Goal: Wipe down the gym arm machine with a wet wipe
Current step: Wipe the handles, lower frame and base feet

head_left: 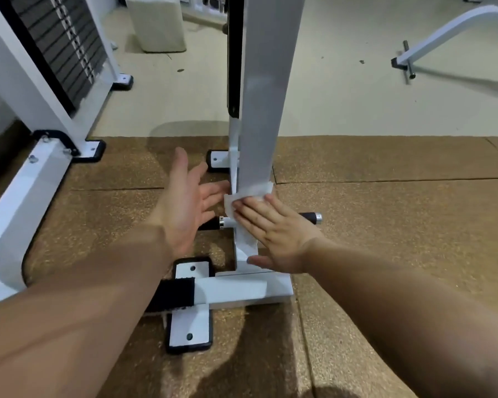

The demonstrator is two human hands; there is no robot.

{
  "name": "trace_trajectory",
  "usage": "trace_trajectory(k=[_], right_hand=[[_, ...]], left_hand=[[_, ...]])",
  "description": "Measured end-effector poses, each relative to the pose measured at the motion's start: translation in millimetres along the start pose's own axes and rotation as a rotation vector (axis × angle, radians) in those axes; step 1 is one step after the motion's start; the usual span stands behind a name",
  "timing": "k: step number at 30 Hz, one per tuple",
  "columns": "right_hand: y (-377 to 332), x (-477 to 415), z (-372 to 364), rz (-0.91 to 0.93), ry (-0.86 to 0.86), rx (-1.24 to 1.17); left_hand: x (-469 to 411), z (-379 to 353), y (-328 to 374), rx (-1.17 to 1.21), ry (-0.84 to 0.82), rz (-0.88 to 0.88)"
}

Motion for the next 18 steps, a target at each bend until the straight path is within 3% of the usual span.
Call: trace_trajectory(k=[7, 10, 12, 16, 18], right_hand=[[-69.7, -3.8, -73.5, -0.071, -0.205, -0.327], [-77.9, -6.0, -80.0, -0.100, -0.330, -0.504], [-80.0, -5.2, -77.0, -0.112, -0.367, -0.587], [-99.2, 8.2, -55.2, -0.208, -0.317, -0.770], [-118.9, 13.0, -43.7, -0.150, -0.273, -0.765]], left_hand=[[-8.8, 7.4, -45.3, -0.285, 0.046, 0.153], [2.7, 19.8, -84.3, -0.360, 0.106, 0.297], [10.9, 26.1, -97.3, -0.465, 0.113, 0.304], [27.3, 41.9, -113.8, -0.812, 0.026, 0.260], [32.6, 58.5, -128.7, -1.053, -0.015, 0.291]])
Point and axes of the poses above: each hand's wrist, its own x-axis away from the middle knuckle, its own z-axis out of the back of the hand, y = z × x, the point moved 8 cm from there along -x, towards the middle knuckle, and after that the axes turned 6 degrees about -y, right-handed, at the moved point
